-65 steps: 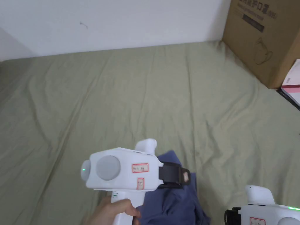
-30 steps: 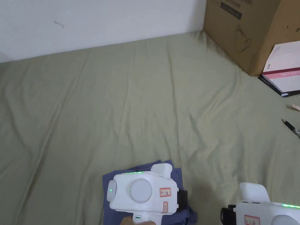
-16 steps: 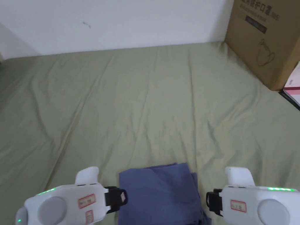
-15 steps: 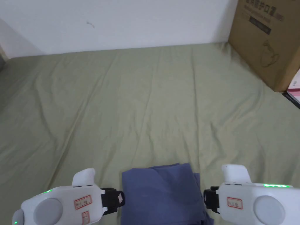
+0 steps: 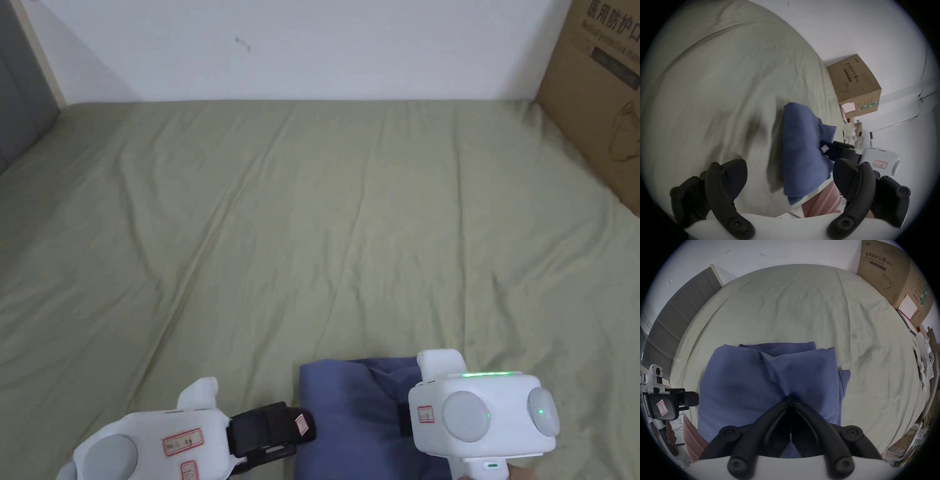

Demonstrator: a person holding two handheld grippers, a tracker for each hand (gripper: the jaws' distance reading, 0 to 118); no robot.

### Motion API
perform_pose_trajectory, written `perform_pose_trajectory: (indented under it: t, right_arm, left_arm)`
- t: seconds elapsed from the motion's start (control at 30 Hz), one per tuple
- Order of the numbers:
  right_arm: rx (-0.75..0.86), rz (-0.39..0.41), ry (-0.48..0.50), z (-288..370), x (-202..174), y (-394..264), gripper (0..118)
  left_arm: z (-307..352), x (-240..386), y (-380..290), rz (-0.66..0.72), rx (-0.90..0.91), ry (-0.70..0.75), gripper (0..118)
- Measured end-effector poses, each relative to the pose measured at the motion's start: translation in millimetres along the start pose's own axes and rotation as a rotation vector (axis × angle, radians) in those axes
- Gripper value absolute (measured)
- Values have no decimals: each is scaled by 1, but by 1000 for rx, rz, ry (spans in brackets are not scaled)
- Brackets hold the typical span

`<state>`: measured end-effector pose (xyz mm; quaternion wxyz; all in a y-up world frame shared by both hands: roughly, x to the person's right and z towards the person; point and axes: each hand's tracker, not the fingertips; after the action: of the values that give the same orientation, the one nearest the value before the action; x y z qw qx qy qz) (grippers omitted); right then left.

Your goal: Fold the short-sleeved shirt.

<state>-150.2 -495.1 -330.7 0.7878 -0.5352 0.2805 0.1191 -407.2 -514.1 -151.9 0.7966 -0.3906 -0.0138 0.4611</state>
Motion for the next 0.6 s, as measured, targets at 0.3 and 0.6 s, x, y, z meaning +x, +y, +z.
perform_pose_trajectory:
  t: [0.3,0.6]
  right_arm:
    - [-4,-39,13,-2,5,1,0]
    - [57,-69,0,30,-7,14,0]
  left_arm:
    - [-71,-11,19,111,-101,-192,108]
    - [-48,-3,30,-16,-131,-44,25]
